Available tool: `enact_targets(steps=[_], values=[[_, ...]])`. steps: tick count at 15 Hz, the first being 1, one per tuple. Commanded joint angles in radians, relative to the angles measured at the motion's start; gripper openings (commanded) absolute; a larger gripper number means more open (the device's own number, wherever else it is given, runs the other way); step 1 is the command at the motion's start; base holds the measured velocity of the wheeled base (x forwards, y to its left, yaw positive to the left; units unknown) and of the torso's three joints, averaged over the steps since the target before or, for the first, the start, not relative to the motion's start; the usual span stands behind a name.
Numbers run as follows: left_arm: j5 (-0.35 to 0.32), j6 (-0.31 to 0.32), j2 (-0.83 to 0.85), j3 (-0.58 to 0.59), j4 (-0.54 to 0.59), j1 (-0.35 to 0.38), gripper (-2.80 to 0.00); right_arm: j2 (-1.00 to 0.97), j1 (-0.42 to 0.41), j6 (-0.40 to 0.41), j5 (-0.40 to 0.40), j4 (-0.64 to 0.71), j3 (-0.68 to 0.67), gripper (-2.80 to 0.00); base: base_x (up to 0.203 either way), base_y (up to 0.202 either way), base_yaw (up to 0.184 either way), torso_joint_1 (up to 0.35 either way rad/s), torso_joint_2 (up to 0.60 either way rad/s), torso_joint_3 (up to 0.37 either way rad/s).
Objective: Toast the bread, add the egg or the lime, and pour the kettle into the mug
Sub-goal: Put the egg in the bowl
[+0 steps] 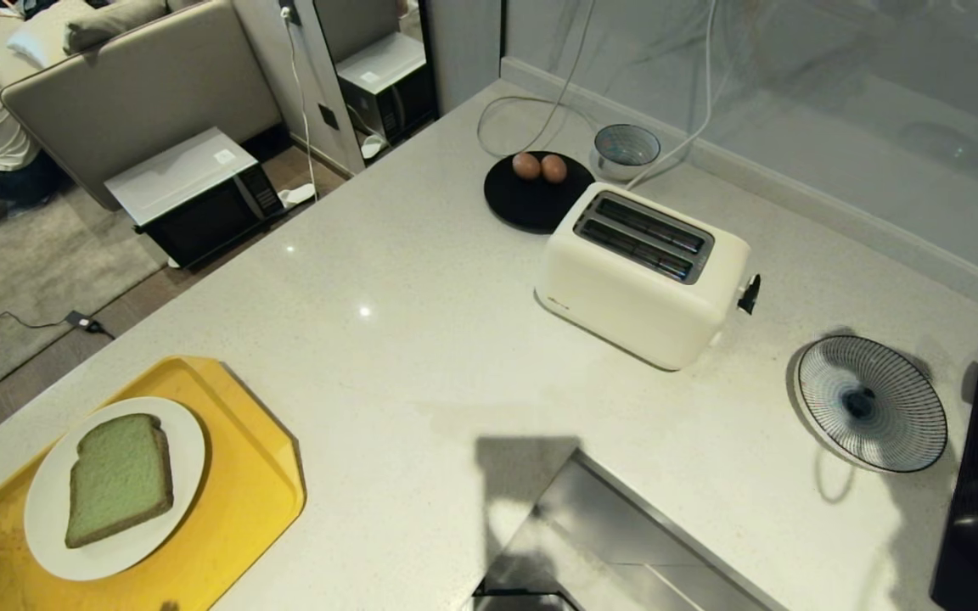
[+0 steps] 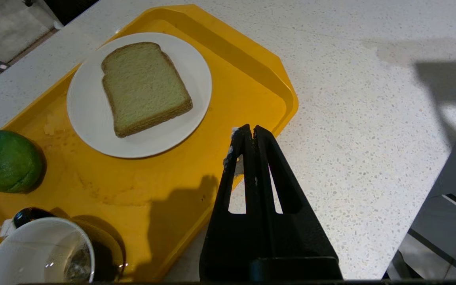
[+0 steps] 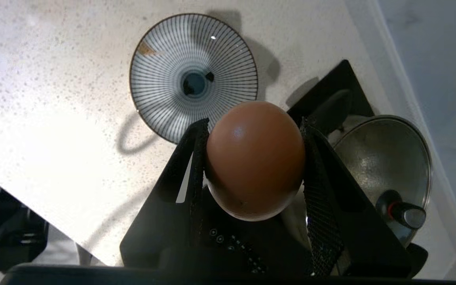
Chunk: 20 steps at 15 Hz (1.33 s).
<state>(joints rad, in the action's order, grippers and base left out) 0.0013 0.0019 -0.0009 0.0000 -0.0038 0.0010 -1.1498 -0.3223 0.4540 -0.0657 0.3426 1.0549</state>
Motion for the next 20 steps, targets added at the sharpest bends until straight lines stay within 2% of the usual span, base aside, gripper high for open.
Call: enact_targets(steps=[1,6,20], values=[[0.000,0.000,-0.001,0.000,-0.001,0.001,-2.80,0.002,0.005,0.003,-0.003,0.000,0.004,-2.80,-0.012,-0.005,0.080,0.004,0.00,0.006],[0.000,0.000,-0.001,0.000,-0.001,0.001,-2.80,0.007,0.041,0.005,-0.005,-0.045,-0.006,-2.80,-0.001,-0.009,0.171,0.002,0.00,0.001],[0.000,0.000,-0.001,0.000,-0.001,0.001,-2.80,0.014,0.177,0.034,-0.008,-0.050,-0.012,-2.80,0.001,-0.008,0.173,0.004,0.00,0.001]])
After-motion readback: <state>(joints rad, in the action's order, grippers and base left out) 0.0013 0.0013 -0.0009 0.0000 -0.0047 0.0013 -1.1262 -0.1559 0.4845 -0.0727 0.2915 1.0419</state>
